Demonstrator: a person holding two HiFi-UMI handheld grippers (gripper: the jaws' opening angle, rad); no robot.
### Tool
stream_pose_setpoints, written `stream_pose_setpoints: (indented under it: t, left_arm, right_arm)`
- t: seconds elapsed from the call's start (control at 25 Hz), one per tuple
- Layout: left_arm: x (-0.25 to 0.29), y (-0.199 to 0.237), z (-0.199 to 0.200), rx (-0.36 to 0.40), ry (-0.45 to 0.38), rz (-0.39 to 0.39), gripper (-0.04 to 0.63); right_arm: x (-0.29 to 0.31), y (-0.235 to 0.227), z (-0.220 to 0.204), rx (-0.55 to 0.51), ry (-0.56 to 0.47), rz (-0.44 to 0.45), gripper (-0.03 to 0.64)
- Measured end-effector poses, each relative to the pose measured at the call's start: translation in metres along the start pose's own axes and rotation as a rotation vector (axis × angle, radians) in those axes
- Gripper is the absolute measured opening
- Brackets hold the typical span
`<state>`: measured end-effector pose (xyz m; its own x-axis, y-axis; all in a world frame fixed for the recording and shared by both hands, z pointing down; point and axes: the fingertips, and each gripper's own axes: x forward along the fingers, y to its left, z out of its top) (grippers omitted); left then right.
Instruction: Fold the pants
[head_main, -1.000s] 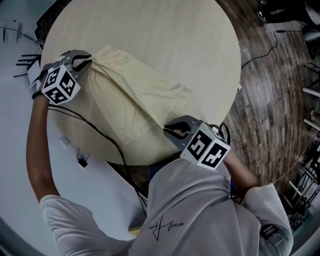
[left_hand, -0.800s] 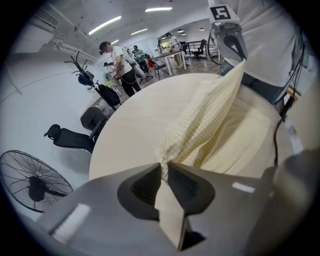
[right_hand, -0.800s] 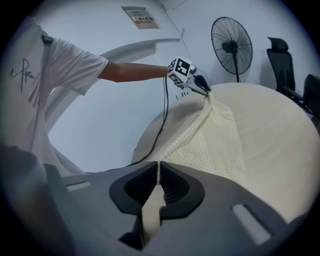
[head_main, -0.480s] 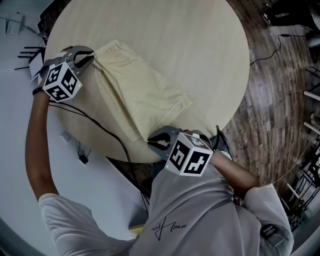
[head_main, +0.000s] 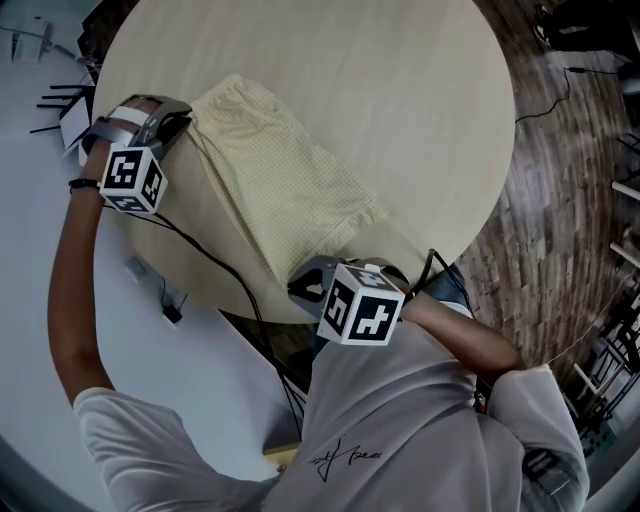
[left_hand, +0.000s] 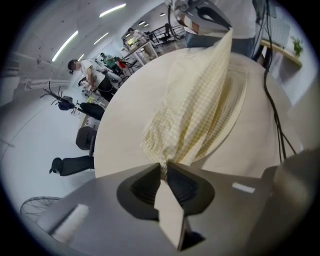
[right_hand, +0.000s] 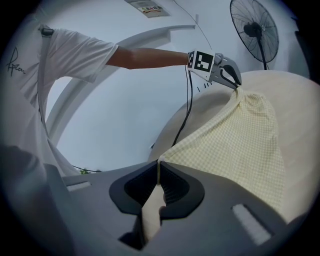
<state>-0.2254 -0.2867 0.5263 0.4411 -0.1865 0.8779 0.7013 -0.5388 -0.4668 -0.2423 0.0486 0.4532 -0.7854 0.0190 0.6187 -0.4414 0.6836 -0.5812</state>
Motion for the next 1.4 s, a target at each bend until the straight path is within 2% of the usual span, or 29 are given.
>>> stream_pose_setpoints:
  t: [0.08,0.2,0.28,0.48,0.68,0.8,1.0,1.04,1.12,1.24,1.32,1.4]
  left_arm:
    - [0.002,-0.002,0.001,0.032,-0.005,0.021,0.089]
    - [0.003,-0.002,0.003,-0.075,-0.049,0.031,0.087]
    - [0.003,-0.004,0.001,-0.105,-0.062,0.026,0.087]
    - [0.002,-0.012,-0.001,-0.099,-0.068,0.012,0.088]
    - [0.003,-0.021,-0.007,-0.056,-0.055,0.012,0.087]
    - [0.004,-0.027,-0.013,-0.025,-0.036,0.014,0.087]
    - [0.005,-0.041,-0.031,-0.026,0.01,-0.008,0.092]
    - [0.005,-0.044,-0.034,-0.034,0.019,-0.011,0.1]
    - [0.005,-0.049,-0.041,-0.052,0.038,-0.019,0.16]
    - [0.001,-0.055,-0.048,-0.084,0.059,-0.021,0.177]
    - [-0.005,-0.056,-0.051,-0.129,0.06,-0.009,0.19]
    - [-0.013,-0.055,-0.051,-0.205,0.049,0.013,0.199]
  right_arm:
    - [0.005,-0.002,-0.002,-0.007,0.018,0.003,0.012]
    - [0.008,-0.004,-0.007,-0.008,0.041,0.0,0.012]
    - [0.009,-0.006,-0.01,-0.007,0.051,-0.004,0.012]
    - [0.012,-0.009,-0.011,-0.012,0.075,-0.012,0.012]
    - [0.021,-0.009,-0.01,-0.024,0.097,-0.008,0.012]
    - [0.028,-0.008,-0.009,-0.037,0.104,-0.003,0.012]
    - [0.044,-0.01,-0.014,-0.061,0.133,-0.01,0.012]
    - [0.048,-0.012,-0.016,-0.068,0.143,-0.018,0.012]
    - [0.056,-0.015,-0.02,-0.083,0.159,-0.03,0.014]
    - [0.064,-0.008,-0.022,-0.096,0.169,0.004,0.032]
    - [0.066,0.002,-0.018,-0.085,0.15,0.048,0.069]
    - [0.066,0.009,-0.013,-0.072,0.124,0.082,0.08]
